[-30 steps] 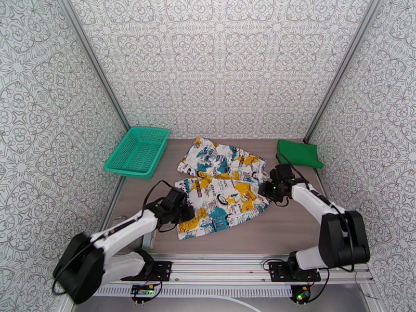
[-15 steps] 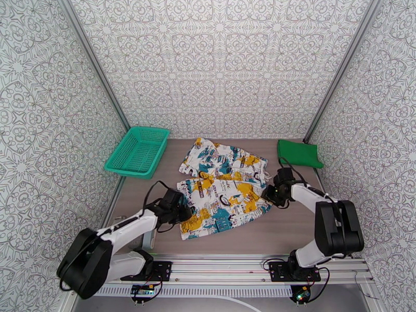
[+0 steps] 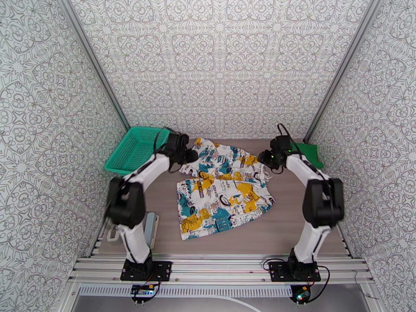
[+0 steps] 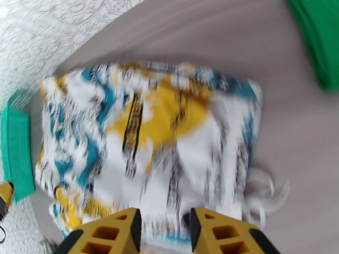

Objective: Fold and stack the mixed laundry pile

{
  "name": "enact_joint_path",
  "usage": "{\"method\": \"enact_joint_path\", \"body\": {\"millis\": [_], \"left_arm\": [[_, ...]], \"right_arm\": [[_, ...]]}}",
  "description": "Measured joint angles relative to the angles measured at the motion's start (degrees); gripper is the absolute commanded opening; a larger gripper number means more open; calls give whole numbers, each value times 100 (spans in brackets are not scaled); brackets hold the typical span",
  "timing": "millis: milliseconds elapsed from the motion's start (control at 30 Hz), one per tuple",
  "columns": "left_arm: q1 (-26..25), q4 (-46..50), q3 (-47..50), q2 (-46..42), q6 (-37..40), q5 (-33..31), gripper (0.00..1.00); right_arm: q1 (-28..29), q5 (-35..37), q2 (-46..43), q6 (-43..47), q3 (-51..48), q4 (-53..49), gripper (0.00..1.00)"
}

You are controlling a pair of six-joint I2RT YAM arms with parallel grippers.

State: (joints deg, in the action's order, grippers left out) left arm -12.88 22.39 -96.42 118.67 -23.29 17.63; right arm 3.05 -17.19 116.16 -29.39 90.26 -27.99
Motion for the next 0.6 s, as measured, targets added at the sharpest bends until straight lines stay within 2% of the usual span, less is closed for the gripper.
{"method": "enact_joint_path", "body": {"millis": [167,333,600], "left_arm": [[142,-76,-1495,1637,96,284,22],[219,4,-2129,2577,-129,378,22],[507,-61,-2092,2632,-614,404,21]], "right_arm": [[0,24,986,-85,815,-179,37],[0,170,1532,-146,1429,-560,36],[-136,299,1821,-426,1727,-765,37]]}}
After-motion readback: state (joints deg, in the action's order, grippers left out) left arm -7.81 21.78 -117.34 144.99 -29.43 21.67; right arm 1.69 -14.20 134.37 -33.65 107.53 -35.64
